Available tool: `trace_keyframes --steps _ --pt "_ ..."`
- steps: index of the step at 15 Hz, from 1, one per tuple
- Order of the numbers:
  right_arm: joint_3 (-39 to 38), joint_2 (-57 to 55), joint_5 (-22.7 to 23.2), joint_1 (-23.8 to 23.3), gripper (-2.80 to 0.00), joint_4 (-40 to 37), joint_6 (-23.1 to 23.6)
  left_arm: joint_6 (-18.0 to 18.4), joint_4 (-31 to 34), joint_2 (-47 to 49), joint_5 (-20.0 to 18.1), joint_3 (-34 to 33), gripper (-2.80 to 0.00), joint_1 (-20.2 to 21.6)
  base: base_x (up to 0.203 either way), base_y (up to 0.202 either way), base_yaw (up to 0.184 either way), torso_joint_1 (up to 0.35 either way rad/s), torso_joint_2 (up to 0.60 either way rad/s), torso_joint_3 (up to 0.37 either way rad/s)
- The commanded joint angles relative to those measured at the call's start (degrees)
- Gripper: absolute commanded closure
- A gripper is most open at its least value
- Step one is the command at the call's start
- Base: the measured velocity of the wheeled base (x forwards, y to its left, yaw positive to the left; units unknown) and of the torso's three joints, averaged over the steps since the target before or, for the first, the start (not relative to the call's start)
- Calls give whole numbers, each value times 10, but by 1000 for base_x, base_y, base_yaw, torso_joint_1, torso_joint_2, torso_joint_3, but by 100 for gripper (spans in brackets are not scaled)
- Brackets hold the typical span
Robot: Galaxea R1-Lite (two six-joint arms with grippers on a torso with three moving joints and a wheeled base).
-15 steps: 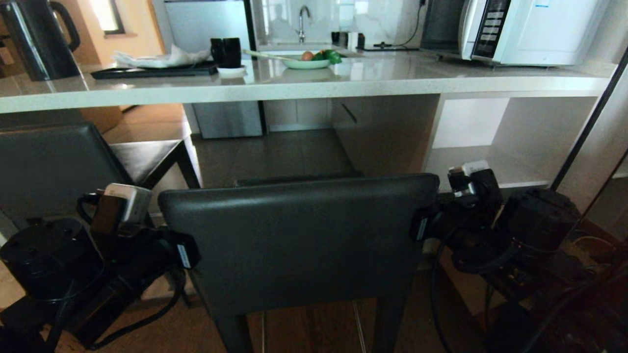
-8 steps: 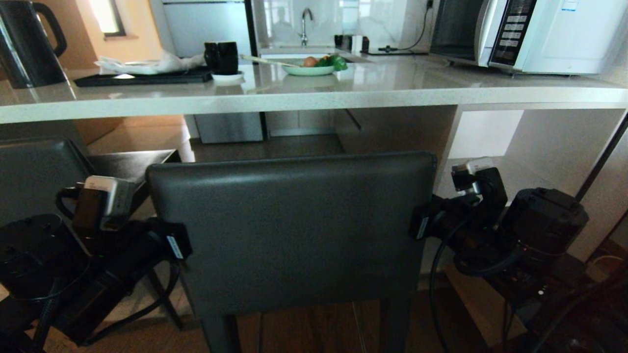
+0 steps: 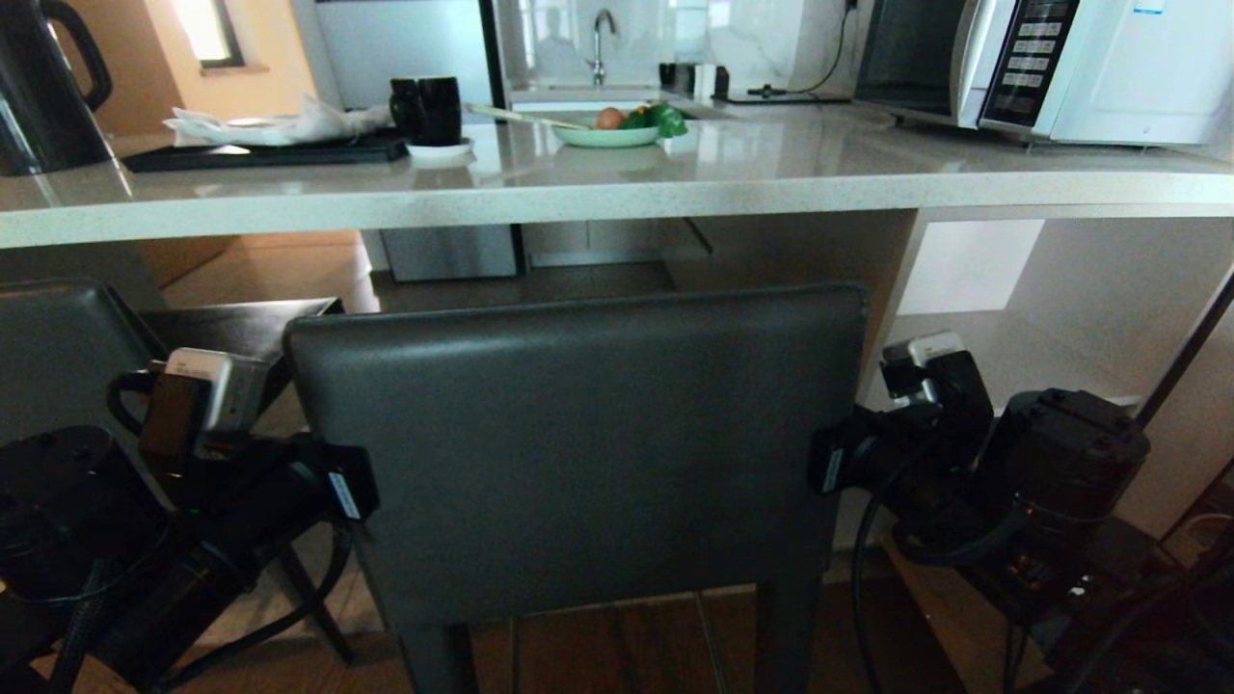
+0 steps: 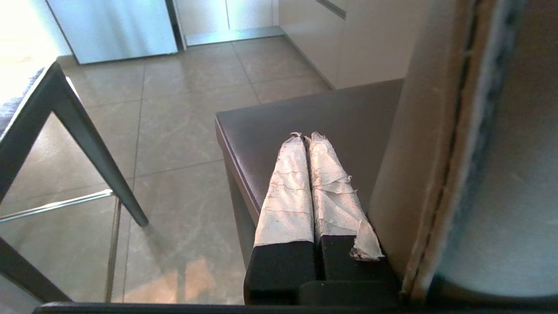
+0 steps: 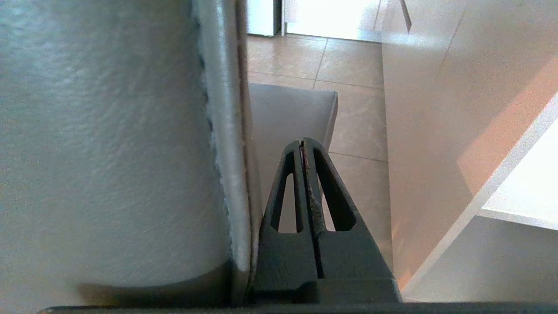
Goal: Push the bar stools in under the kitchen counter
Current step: Push the gray chair back under the dining table
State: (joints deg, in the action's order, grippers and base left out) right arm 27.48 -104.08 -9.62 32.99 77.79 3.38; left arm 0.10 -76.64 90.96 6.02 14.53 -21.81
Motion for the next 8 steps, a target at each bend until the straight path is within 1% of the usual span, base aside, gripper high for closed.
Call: trace_keyframes --steps 1,5,6,8 --pt "-1 9 2 1 0 7 2 -1 -10 -6 0 -7 0 -9 0 0 0 0 0 0" --pt "2 8 2 1 0 7 3 -1 -10 -10 -1 -13 0 -11 0 0 0 0 0 0" --pt "3 8 2 1 0 7 3 -1 -10 -10 -2 -10 0 -10 -69 0 6 2 5 -1" --pt "4 7 2 1 0 7 4 -1 -9 -9 -1 -9 0 -10 -180 0 0 4 6 0"
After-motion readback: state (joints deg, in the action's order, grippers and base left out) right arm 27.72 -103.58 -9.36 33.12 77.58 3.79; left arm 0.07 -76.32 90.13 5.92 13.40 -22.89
